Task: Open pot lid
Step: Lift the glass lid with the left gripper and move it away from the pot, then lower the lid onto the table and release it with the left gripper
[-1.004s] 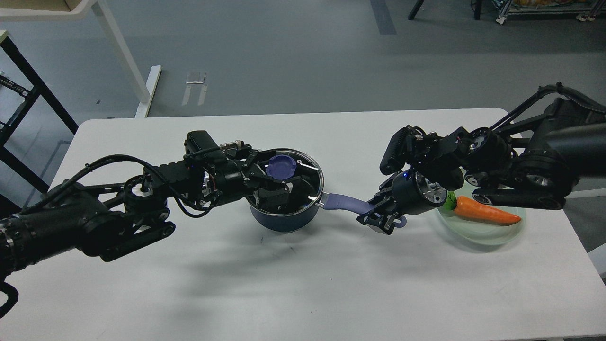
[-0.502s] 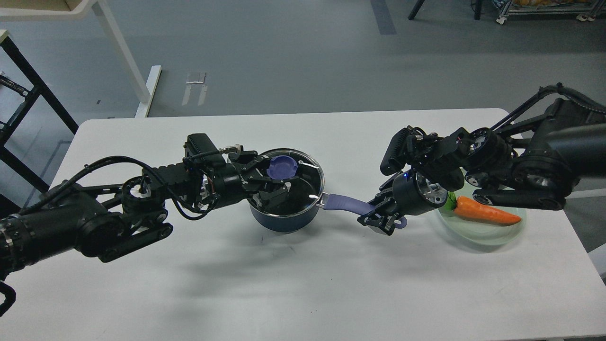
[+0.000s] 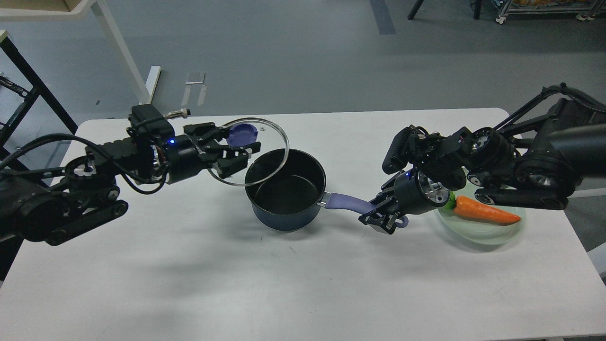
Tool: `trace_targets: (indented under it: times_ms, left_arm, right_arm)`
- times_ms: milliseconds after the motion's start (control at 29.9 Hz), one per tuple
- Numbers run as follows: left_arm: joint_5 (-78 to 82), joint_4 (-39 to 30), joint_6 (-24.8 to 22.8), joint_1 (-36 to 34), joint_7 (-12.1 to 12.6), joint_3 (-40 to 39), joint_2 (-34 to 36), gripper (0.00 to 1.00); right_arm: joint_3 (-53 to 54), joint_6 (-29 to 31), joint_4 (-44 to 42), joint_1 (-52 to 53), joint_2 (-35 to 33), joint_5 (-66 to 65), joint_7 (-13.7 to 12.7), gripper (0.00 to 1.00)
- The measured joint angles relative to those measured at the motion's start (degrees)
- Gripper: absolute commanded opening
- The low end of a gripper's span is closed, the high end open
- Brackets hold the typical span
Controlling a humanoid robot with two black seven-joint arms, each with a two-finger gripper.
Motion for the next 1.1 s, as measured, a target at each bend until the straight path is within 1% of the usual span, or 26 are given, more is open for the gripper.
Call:
trace_targets:
  times_ms: [100,201,335,502,602,770,836,903,970,1037,1104]
  left_arm:
    - [-2.0,0.6,0.2,1.5,-1.5,0.6,4.8,0.43]
    - [-2.3,2.8,0.3,4.7,-2.8,0.7,7.6,0.43]
    - [-2.3,7.8,0.8,8.8,-4.1,0.7,8.2,0.43]
    - [-2.2,15.1,5.2,13.9,-5.8,1.4,7.5,0.44]
    - [-2.3,17.9,7.0,15.4,-6.0,3.3,6.3,0.44]
    - [-2.6,20.3,9.6,15.7,-6.0,6.5,5.1,0.45]
    - [-2.7,20.7,10.2,15.7,-6.0,7.3,4.6,0.48]
    - [-2.7,21.0,10.4,15.7,-6.0,7.6,4.3,0.54]
    - [-2.7,21.1,10.5,15.7,-6.0,7.7,4.2,0.54]
    - [-2.7,21.4,10.5,15.7,-6.0,7.7,4.2,0.55]
    - [-2.7,21.6,10.5,15.7,-6.0,7.8,4.2,0.59]
  right_arm:
    - [0.1,0.0,0.0,0.0,0.0,0.0,0.0,0.19]
    - [0.1,-0.1,0.0,-0.1,0.0,0.0,0.0,0.19]
    - [0.1,-0.1,0.0,-0.1,0.1,0.0,0.0,0.19]
    - [0.2,-0.1,0.0,-0.1,0.3,-0.1,0.0,0.19]
    - [0.2,-0.1,0.0,0.0,0.4,-0.1,0.0,0.19]
    - [0.2,0.0,0.0,0.0,0.3,-0.1,0.0,0.19]
    - [0.2,0.0,0.0,0.0,0.3,-0.1,0.0,0.19]
    - [0.2,0.0,0.0,-0.1,0.2,-0.1,0.0,0.19]
    - [0.2,0.0,0.0,-0.1,0.2,-0.1,0.0,0.19]
    - [0.2,-0.1,0.0,-0.1,0.2,-0.1,0.0,0.24]
    - [0.2,-0.2,0.0,-0.1,0.1,-0.1,0.0,0.32]
